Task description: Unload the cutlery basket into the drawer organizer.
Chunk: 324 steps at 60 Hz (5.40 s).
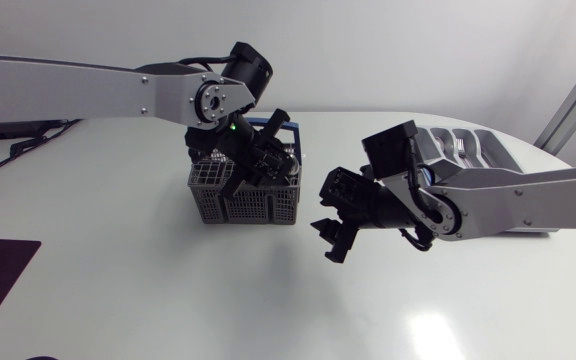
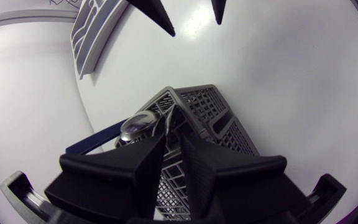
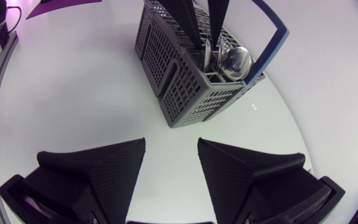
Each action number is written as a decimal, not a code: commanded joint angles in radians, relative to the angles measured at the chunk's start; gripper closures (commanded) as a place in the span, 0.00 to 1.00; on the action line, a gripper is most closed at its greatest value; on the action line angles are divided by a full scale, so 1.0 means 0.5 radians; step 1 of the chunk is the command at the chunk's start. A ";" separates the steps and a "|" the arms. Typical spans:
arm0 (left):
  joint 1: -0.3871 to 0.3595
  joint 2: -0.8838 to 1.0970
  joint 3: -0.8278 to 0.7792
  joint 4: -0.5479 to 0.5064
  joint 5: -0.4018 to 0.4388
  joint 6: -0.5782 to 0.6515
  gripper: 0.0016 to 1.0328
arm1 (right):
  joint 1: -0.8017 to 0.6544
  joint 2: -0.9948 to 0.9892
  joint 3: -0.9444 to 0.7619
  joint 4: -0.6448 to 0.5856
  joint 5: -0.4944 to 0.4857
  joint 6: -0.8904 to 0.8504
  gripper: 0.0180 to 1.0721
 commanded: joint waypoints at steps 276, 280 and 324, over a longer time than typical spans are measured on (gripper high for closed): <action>-0.083 -0.444 0.310 -0.415 -0.132 -0.533 0.96 | 0.024 -0.140 -0.088 -0.051 0.012 -0.004 0.40; -0.086 -0.459 0.325 -0.436 -0.132 -0.603 0.96 | 0.024 -0.186 -0.100 -0.069 0.012 -0.001 0.40; -0.289 -0.195 0.568 -0.602 -0.123 -1.880 0.96 | -0.095 -0.640 -0.281 -0.109 0.005 0.134 0.40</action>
